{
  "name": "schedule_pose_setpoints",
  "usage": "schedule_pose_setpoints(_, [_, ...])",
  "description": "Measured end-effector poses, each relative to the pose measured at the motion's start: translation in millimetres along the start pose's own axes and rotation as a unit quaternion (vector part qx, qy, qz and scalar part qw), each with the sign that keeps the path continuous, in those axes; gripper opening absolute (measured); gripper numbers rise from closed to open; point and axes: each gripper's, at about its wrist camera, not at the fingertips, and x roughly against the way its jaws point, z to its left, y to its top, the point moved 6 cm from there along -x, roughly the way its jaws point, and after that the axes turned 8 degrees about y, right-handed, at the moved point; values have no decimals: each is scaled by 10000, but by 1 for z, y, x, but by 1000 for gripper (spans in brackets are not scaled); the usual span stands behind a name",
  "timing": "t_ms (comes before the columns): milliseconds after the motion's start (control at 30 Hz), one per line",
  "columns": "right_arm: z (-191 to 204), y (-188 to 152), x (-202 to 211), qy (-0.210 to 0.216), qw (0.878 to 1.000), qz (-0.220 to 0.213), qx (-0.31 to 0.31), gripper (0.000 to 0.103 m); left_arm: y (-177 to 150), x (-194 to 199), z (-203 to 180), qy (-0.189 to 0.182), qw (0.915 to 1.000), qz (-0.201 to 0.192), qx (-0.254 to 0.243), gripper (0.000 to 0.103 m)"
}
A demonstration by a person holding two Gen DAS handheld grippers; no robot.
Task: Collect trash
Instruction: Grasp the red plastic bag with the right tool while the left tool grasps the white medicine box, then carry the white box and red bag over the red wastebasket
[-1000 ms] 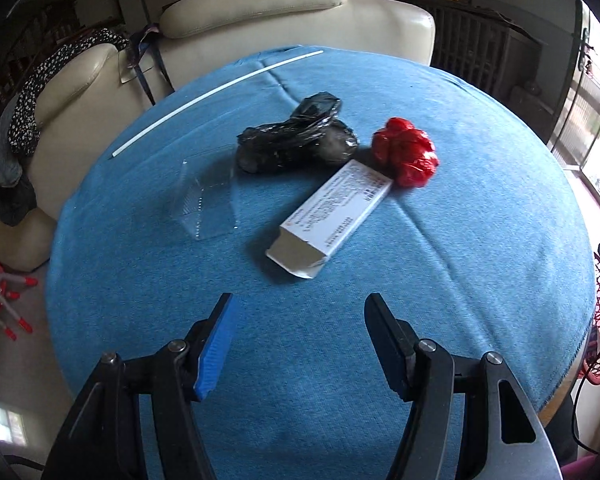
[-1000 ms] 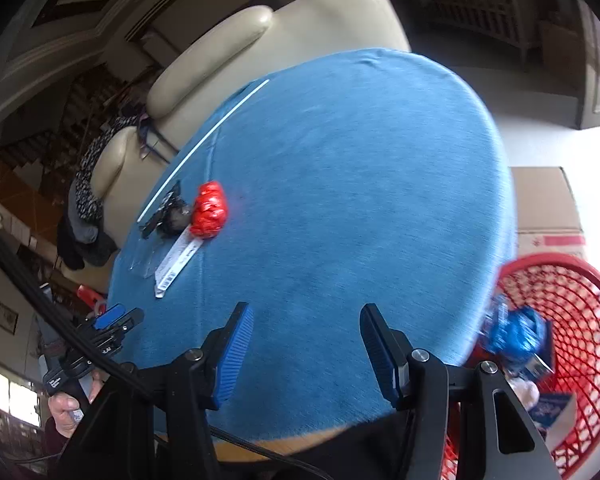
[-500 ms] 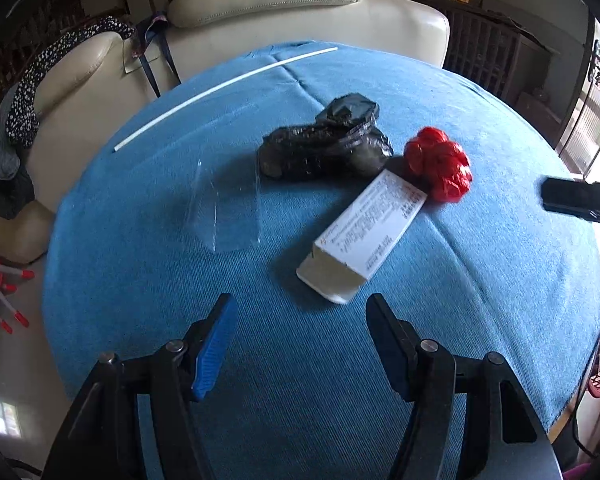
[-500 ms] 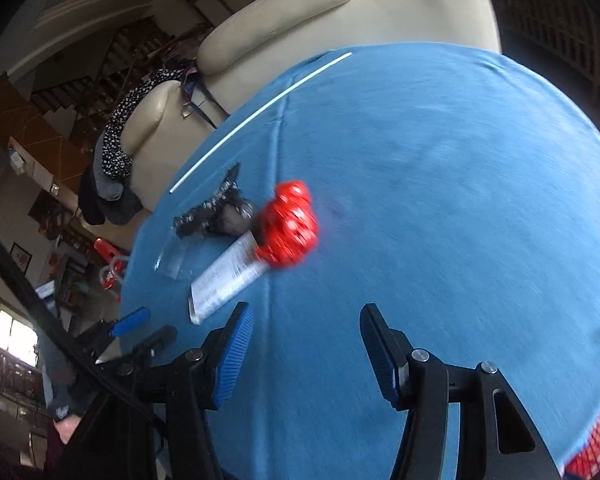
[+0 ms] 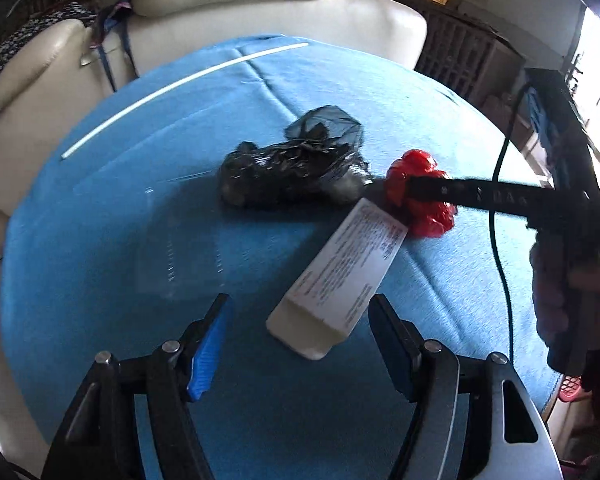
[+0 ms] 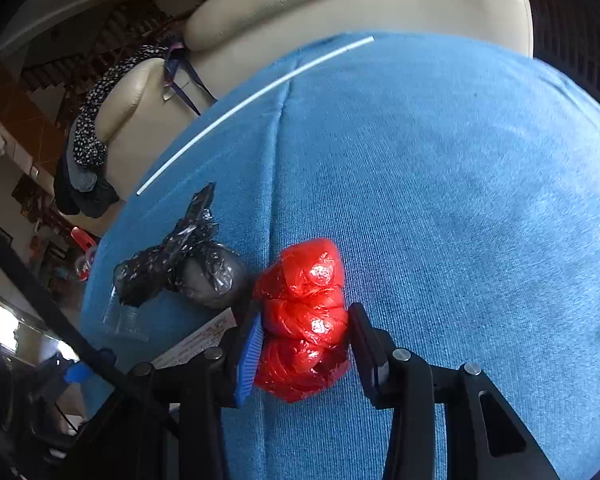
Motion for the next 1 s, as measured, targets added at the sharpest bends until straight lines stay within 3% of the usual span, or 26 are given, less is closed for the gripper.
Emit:
schedule_pose_setpoints(167, [-6, -16, 29, 5, 9999, -153, 58, 44, 10, -11, -25, -188, 9988, -88, -443, 71])
schedule_pose_setpoints(467, [-34, -63, 82, 157, 9989, -162, -400, 44, 10, -32, -49, -172, 9939, -88, -1090, 71])
schedule_pose_setpoints(533, [-39, -75, 93, 183, 9985, -218, -478, 44, 8, -33, -49, -220, 9937, -77, -1094, 70])
schedule_pose_setpoints(600, [-41, -83, 100, 174, 9978, -278, -568, 44, 7, -33, -48, -298, 9939, -51, -1060, 53])
schedule_pose_setpoints(733, [-44, -93, 113, 240, 9961, -396, -751, 44, 6, -31, -48, -63, 9954, -99, -955, 51])
schedule_pose_setpoints(1000, [-39, -100, 142, 278, 9949, -674, -690, 44, -13, 10, -70, -6, 9947, -361, -960, 48])
